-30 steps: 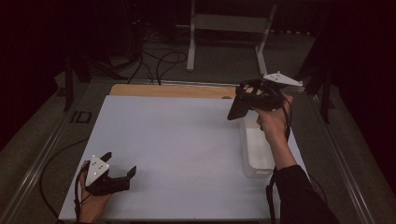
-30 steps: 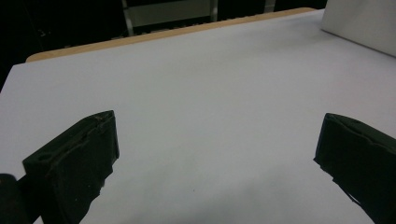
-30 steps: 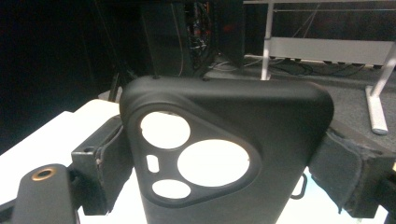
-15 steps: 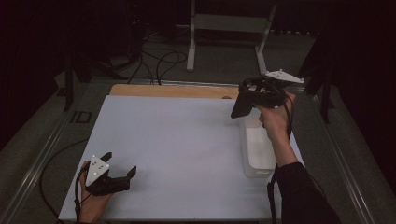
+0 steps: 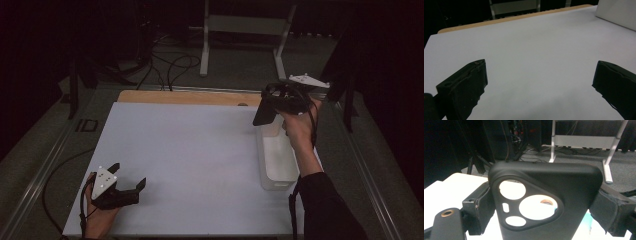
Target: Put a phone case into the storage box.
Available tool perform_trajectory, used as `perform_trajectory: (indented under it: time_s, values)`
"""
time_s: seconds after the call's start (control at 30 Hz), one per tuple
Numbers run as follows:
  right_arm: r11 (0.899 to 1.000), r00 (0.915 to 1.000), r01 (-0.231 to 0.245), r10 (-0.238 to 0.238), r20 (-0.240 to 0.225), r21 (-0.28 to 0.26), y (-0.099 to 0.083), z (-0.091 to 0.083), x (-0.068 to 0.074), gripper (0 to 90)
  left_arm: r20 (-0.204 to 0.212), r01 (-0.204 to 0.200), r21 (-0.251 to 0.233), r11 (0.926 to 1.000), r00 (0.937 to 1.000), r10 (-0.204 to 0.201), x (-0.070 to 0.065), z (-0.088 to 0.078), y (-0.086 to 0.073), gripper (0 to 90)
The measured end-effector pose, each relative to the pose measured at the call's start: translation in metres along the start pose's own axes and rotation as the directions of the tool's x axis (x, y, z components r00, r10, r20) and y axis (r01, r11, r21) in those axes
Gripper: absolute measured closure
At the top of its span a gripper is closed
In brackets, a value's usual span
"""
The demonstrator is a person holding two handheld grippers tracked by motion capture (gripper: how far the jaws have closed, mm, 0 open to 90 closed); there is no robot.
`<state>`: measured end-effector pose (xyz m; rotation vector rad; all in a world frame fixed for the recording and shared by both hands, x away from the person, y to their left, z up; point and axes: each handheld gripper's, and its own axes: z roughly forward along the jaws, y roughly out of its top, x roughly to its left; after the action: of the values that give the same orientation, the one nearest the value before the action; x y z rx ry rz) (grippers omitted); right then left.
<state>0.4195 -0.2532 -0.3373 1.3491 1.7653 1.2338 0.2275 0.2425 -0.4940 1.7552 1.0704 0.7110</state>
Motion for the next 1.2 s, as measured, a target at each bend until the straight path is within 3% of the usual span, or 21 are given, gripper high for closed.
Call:
perform_trajectory:
  time_s: [1.2]
  values:
    - [0.999,0.9959,-0.013,0.009,0.090,0.036,-0.005,0.003,-0.025,14.3,0.001,0.001,-0.003,1.0000,1.0000,-0.001,0.000,0.000,0.000,0.0]
